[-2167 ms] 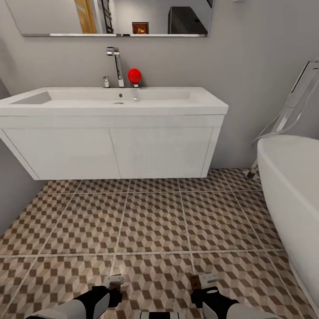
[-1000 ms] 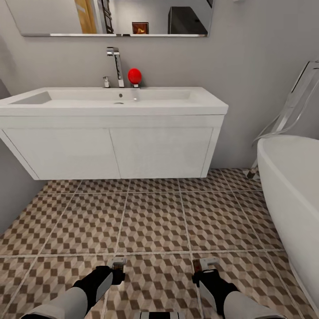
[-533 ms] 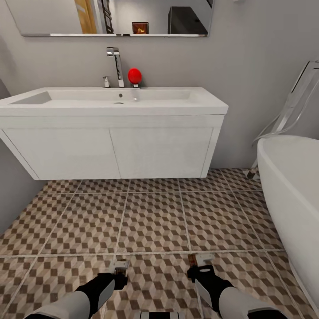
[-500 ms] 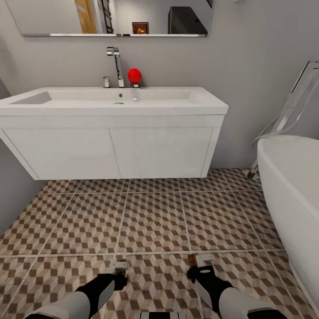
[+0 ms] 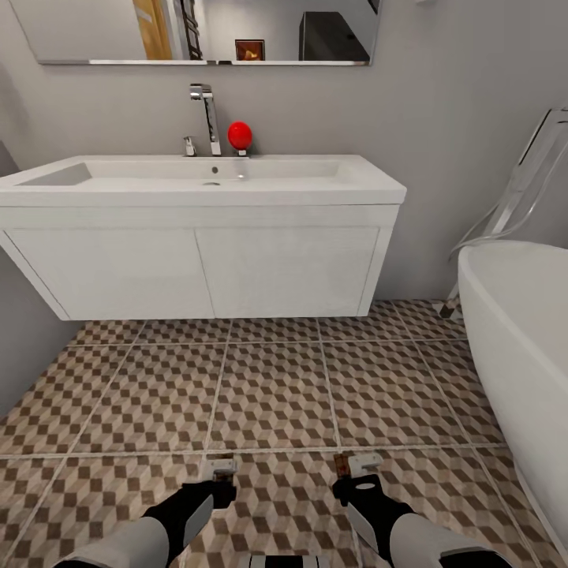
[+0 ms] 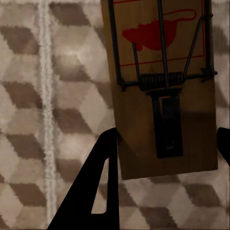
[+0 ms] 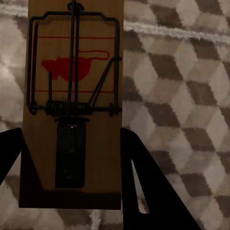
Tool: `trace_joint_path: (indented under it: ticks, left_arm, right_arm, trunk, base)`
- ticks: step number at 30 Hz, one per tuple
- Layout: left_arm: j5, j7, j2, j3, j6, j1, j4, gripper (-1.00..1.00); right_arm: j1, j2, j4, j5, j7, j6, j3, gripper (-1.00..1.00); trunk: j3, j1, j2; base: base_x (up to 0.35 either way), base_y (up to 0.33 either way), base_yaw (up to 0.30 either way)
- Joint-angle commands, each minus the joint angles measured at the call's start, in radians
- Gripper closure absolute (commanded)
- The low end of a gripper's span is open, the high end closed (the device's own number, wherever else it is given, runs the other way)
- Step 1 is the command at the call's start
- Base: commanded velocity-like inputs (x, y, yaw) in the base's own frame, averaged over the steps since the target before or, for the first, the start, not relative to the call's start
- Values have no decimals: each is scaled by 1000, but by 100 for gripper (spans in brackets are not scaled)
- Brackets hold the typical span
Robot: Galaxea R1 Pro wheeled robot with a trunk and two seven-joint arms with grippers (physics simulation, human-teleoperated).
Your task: Take the four mousetraps from the cabinet in the bathroom and place them on the bathroom floor. Make sure all four end up on the same floor surface, and ensure that at least two of them are either under or directly next to the same bathroom sink.
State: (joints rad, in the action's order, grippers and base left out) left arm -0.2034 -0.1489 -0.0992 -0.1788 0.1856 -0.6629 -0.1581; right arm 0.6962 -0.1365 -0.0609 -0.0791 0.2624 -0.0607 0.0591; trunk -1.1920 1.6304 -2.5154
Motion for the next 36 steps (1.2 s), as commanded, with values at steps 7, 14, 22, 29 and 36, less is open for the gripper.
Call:
trace_joint_path:
  ticks: [7, 14, 22, 29, 36]
  left_arm:
    - [-10, -9, -25, -8, 7, 0, -6, 100]
    - [-11, -10, -28, -8, 8, 0, -5, 100]
    - [-10, -14, -27, -8, 6, 0, -5, 100]
    - [-9, -16, -27, -8, 5, 0, -6, 100]
    - [-10, -17, -26, -8, 5, 0, -5, 100]
  right_arm:
    - [0, 1, 0, -6, 4, -5, 7, 100]
    - [0, 1, 0, -7, 4, -7, 7, 100]
    - [0, 1, 0, -10, 4, -7, 8, 100]
    - [0, 1, 0, -10, 4, -7, 8, 100]
    - [0, 1, 0, -10, 4, -7, 9, 100]
  trunk:
    - [-1, 0, 0]
    - [-28, 3, -2]
    - [-47, 5, -3]
    - [-70, 8, -4]
    - [-97, 11, -6]
  base:
    - [0, 0, 0]
    - [0, 0, 0]
    - [0, 0, 0]
    - [0, 0, 0]
    - [0, 0, 0]
